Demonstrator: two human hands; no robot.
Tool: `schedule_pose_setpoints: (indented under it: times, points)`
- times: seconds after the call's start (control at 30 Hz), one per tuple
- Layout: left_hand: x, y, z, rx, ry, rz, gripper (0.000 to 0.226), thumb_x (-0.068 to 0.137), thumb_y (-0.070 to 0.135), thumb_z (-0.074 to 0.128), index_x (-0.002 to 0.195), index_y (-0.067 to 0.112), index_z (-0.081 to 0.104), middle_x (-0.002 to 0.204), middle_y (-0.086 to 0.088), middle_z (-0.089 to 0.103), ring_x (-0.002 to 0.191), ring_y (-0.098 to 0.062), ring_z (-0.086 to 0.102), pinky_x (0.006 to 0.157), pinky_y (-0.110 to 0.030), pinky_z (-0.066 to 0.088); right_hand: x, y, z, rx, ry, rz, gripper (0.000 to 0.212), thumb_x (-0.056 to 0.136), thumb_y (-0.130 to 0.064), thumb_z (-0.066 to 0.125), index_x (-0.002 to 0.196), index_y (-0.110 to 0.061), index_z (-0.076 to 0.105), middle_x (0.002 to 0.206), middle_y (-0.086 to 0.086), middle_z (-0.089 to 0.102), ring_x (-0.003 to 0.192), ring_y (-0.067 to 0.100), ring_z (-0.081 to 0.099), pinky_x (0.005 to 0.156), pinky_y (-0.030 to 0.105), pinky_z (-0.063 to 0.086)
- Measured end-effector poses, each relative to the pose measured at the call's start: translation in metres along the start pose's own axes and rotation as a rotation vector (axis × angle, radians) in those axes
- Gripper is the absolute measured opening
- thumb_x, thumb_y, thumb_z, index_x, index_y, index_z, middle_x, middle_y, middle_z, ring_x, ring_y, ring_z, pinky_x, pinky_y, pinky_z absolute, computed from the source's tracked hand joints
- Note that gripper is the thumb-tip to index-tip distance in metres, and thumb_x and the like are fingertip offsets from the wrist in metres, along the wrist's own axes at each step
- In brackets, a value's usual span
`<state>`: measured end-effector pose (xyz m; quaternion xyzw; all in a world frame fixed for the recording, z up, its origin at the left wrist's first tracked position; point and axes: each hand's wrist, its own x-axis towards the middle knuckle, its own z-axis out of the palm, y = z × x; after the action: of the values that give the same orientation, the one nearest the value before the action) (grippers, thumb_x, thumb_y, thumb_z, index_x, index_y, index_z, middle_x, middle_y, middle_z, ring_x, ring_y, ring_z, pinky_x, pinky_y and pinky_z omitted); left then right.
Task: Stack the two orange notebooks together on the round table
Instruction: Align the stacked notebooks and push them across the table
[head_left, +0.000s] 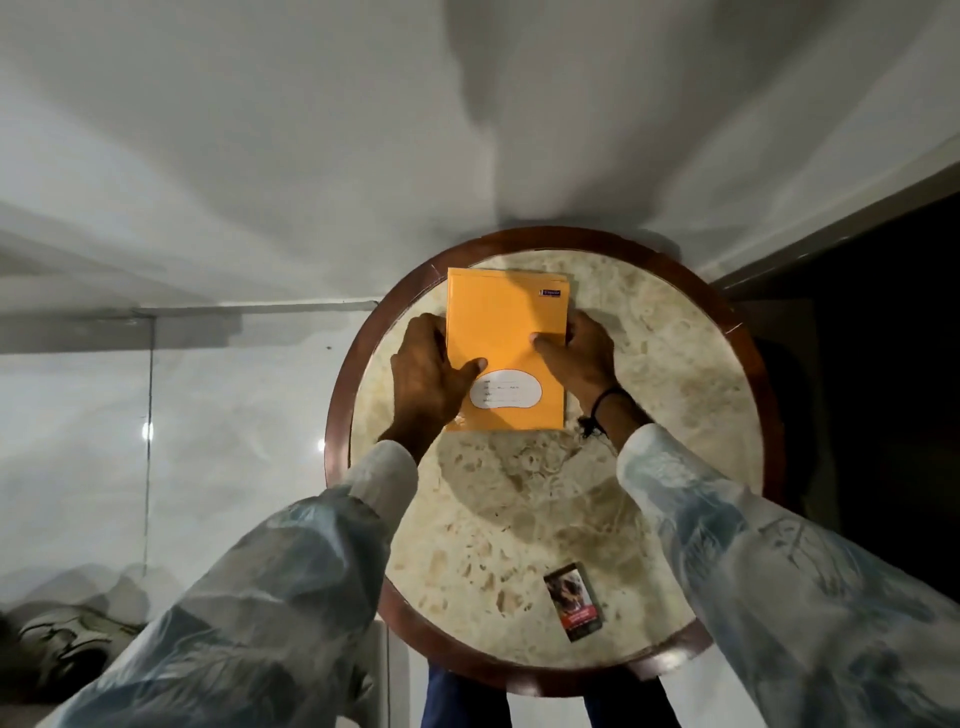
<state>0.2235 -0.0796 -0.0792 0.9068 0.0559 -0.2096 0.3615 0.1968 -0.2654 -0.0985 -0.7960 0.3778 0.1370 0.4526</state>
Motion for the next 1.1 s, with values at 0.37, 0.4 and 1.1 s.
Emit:
schedule_pose_setpoints:
  times: [0.37, 0.4, 1.1]
  points:
    - [-0.061, -0.014, 0.009, -0.104, 0.171, 0.211, 0.045, 0.100, 0.028, 0.062, 0.131, 0.000, 0.046, 0.120, -0.018, 0.056, 0.111, -0.031, 0.056, 0.100, -0.046, 0.050, -0.088, 0.018, -0.012, -0.084, 0.346, -0.556, 0.033, 0.092, -0.023, 0.070, 0.107, 0.005, 0.061, 0.105, 0.017, 0.059, 0.088, 0.030, 0.063, 0.077, 0.040, 0.057]
    - [-0.059, -0.013, 0.007, -0.104, 0.161, 0.225, 0.043, 0.100, 0.029, 0.062, 0.130, 0.004, 0.044, 0.119, -0.017, 0.056, 0.109, -0.031, 0.057, 0.096, -0.049, 0.051, -0.084, 0.016, -0.012, -0.074, 0.335, -0.552, 0.032, 0.091, -0.023, 0.070, 0.105, 0.004, 0.061, 0.105, 0.016, 0.060, 0.088, 0.030, 0.063, 0.077, 0.041, 0.056]
    - [-0.004, 0.006, 0.044, 0.492, -0.128, 0.401, 0.079, 0.099, 0.057, 0.040, 0.162, 0.014, 0.017, 0.171, -0.016, 0.013, 0.158, -0.040, 0.010, 0.126, -0.064, 0.012, -0.133, 0.088, -0.025, -0.423, 0.036, -0.357, 0.043, 0.085, -0.042, 0.060, 0.114, -0.011, 0.060, 0.108, 0.012, 0.065, 0.098, 0.034, 0.064, 0.076, 0.042, 0.055]
